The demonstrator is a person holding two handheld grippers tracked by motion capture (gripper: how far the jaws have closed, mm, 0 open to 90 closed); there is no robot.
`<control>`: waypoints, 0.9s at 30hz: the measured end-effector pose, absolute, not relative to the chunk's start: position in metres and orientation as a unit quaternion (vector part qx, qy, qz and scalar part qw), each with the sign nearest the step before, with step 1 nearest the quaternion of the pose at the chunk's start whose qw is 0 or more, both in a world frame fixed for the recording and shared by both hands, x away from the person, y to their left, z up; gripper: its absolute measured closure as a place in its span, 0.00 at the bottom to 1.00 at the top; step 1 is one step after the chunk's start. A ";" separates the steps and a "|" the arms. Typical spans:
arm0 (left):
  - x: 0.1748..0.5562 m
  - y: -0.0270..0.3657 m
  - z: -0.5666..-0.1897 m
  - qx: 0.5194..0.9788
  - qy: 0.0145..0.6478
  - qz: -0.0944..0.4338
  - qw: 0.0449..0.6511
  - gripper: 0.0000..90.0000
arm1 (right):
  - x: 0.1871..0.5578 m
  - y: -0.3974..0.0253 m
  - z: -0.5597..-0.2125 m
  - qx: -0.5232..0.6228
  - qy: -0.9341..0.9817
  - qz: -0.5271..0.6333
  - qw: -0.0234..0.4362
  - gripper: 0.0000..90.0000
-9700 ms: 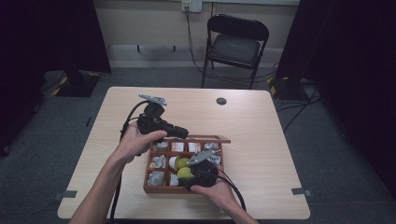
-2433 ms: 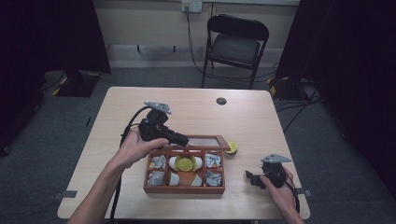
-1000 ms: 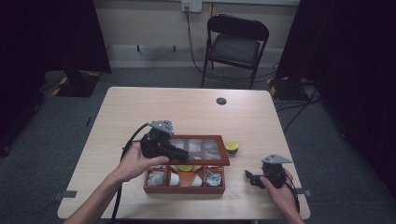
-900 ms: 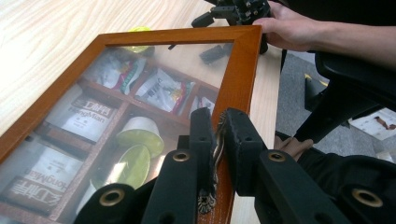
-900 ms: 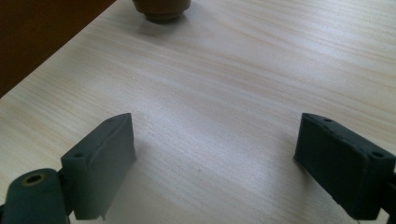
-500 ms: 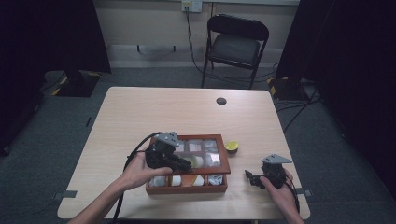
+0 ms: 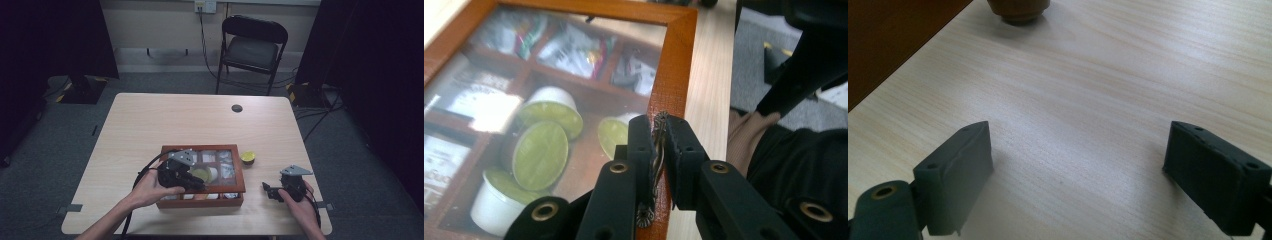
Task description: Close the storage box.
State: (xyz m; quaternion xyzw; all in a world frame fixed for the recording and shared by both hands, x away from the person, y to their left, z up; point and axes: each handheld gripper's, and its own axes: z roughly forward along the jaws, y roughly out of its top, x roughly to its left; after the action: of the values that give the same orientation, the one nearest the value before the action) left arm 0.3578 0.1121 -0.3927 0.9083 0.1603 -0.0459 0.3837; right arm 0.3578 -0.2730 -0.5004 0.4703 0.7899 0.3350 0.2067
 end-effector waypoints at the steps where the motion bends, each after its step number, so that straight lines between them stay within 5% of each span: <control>1: 0.357 0.111 -0.395 0.911 0.160 -0.048 0.378 0.91 | 0.358 -0.273 -0.500 0.470 0.790 0.335 0.207 0.12; 27: 0.354 0.108 -0.423 0.915 0.174 -0.059 0.359 0.91 | 0.358 -0.273 -0.500 0.471 0.790 0.335 0.207 0.12</control>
State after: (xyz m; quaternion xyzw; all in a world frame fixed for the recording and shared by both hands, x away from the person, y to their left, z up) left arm 0.3541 0.1077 -0.4231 0.9151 0.1737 -0.0591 0.3591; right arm 0.3577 -0.2730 -0.5004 0.4707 0.7897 0.3348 0.2067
